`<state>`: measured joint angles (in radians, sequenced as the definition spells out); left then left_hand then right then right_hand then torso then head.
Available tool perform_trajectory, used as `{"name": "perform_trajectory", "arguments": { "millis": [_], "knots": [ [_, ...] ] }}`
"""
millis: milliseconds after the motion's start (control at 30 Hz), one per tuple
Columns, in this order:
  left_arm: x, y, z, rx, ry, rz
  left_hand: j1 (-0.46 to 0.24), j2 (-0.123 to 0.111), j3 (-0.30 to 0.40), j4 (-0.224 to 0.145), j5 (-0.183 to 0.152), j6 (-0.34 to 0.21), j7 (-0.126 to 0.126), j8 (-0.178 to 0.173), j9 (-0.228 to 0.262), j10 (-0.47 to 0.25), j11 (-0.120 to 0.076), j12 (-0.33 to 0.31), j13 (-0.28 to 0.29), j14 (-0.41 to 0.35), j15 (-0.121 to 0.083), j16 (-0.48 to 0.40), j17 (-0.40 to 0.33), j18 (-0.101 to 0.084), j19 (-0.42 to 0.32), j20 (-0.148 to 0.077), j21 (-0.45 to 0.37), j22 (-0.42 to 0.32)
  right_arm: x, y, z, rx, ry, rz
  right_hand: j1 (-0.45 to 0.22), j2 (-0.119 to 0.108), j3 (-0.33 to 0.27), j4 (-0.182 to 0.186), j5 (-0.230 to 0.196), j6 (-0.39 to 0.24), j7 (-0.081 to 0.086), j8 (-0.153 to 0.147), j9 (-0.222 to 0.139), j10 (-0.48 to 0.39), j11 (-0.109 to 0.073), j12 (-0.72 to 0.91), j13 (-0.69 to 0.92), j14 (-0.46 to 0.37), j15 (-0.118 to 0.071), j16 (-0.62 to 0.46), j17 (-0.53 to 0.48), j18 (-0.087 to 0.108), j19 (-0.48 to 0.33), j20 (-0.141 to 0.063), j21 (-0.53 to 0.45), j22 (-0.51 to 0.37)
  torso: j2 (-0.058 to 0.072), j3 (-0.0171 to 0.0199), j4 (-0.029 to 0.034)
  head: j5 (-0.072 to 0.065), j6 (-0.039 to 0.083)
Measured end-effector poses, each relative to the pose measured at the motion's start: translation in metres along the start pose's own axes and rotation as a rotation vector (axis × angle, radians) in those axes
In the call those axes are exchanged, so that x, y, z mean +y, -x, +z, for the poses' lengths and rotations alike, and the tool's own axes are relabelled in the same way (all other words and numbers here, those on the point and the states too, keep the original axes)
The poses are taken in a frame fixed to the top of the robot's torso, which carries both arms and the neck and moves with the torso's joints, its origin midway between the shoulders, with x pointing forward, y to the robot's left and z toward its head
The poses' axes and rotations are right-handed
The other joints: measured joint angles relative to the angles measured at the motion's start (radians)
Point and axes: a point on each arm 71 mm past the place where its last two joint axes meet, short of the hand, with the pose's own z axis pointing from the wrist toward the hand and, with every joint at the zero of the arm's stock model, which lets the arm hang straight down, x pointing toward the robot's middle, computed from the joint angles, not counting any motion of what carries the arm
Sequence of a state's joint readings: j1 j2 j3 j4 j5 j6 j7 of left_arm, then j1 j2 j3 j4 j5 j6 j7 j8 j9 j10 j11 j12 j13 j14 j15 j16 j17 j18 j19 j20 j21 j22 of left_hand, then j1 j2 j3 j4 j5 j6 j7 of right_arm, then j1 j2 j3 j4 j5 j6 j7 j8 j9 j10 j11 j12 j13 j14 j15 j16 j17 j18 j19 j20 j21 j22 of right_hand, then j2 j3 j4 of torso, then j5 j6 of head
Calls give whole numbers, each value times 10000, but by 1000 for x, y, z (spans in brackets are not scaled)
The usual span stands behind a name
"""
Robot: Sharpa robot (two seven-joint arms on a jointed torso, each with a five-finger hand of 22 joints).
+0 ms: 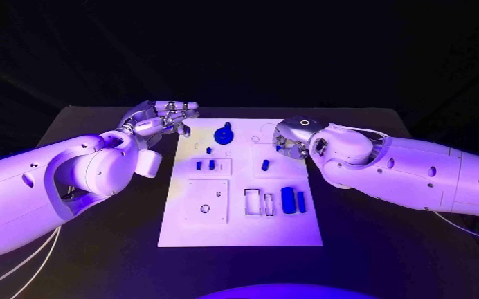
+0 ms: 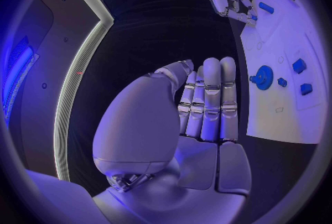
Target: Assemble the parts on the task board
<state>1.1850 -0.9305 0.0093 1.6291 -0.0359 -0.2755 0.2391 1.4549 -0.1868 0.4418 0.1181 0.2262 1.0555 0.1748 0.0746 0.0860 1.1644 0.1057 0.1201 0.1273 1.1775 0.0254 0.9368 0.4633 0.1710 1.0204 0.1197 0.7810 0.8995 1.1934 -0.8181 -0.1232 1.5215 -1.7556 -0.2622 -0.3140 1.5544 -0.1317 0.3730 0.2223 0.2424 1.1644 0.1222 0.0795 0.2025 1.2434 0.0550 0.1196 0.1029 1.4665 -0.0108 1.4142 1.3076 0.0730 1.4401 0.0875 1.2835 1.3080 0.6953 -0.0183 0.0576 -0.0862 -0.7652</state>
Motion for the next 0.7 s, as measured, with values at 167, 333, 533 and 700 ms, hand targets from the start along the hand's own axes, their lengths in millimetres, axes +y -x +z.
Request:
{"name": "perform_trajectory", "arguments": {
  "millis": [167, 333, 533, 700],
  "knots": [
    [0, 1, 0, -28, 14, 7, 0, 0, 0, 0, 0, 0, 0, -19, 0, 0, 0, 0, 0, 0, 0, 0, 0, 0, 0, 0, 0, 0, 0, 2, -2, -184, 22, 115, -111, -14, 68, -14, 5, 9, -8, -9, 40, 83, 12, 0, -16, 0, 0, 0, -1, 1, 0, 0, 0, -1, 0, -1, 0, 5, 9],
    [0, 2, 0, -59, 29, 15, 0, 0, 0, 0, 0, 0, 0, -19, -10, 0, 0, 0, 0, 0, 0, 0, -9, 0, 0, 0, 0, 0, 2, 5, -4, -444, 89, 260, -177, -55, 110, -55, -48, 7, -9, -29, 72, 83, 12, -38, -28, 0, 0, -1, -1, 2, 24, -24, 42, -1, 0, -1, -1, 0, 12],
    [1, 4, 1, -109, 43, 28, 0, 0, 4, -11, 0, -18, 17, -19, -13, -37, 37, 0, -1, 0, 0, 0, -9, 0, 0, 0, 0, -9, 3, 12, -9, -739, 169, 395, -334, -109, 178, -68, -104, 47, -51, -27, 75, 153, 12, -77, -39, 0, 0, -1, -2, 3, 36, -36, 87, -2, 5, -2, -7, -4, 25],
    [1, 6, 1, -159, 59, 40, 0, 0, -2, -53, 0, -36, 34, -19, -19, -38, 38, 0, -1, 0, 0, 0, -8, -1, 0, 0, 0, -8, 11, 21, -21, -921, 447, 625, -334, -109, 179, -69, -106, 47, -53, 1, 82, 153, 13, -77, -39, 0, 0, -1, -2, 17, 35, -36, 86, -3, 7, -3, -12, 36, 39]
  ]
}}
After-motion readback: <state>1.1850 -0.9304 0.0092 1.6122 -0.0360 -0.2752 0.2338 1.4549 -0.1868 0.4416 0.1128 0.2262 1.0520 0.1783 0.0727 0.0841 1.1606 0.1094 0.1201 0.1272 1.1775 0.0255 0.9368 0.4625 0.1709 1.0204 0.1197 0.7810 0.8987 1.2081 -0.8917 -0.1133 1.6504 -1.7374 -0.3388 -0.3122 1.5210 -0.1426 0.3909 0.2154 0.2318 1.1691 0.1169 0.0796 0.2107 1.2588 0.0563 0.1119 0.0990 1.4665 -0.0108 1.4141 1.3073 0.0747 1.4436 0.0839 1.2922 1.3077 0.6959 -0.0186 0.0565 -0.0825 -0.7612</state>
